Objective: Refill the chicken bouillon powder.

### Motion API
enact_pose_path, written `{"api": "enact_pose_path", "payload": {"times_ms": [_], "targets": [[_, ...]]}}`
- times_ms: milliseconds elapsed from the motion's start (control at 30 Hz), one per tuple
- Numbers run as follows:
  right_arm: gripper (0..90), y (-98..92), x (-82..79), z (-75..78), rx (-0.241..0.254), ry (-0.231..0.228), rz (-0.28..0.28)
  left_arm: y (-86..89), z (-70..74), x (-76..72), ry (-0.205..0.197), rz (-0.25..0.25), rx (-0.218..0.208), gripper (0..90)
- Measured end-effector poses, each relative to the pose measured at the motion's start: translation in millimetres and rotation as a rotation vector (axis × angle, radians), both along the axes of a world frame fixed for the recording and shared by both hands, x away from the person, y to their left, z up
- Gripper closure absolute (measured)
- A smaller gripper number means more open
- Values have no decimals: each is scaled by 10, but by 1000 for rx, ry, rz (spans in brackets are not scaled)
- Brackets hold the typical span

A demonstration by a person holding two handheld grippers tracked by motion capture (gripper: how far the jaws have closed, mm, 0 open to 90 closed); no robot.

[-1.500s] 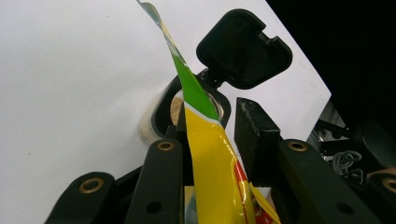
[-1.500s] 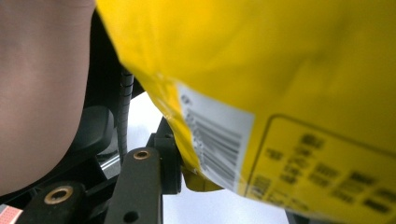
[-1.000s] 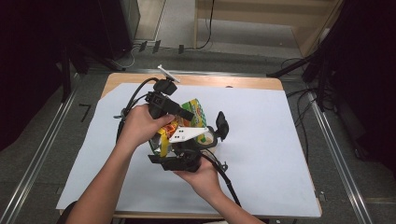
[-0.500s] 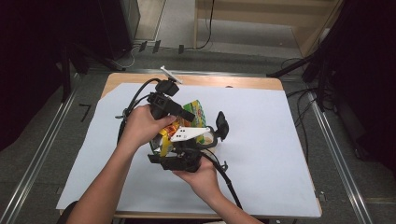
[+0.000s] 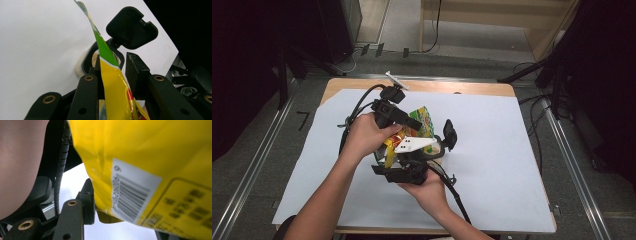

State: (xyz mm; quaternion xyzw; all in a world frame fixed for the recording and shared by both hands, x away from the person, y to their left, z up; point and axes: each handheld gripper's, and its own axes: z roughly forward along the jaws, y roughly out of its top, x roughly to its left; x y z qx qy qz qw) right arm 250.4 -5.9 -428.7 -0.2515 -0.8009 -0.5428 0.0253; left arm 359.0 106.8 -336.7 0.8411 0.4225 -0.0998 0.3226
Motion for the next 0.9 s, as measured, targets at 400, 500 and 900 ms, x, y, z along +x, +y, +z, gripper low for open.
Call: {"api": "enact_pose_path", "payload": {"times_ms": [400, 500, 900], "targets": [[596, 3, 4, 24, -2, 5, 2, 9, 9, 2, 2, 5, -6, 722], [596, 0, 3, 29, -4, 6, 4, 9, 11, 1, 2, 8, -9, 722], [597, 3, 3, 23, -4, 7, 8, 8, 3, -5, 4, 2, -5, 723]]}}
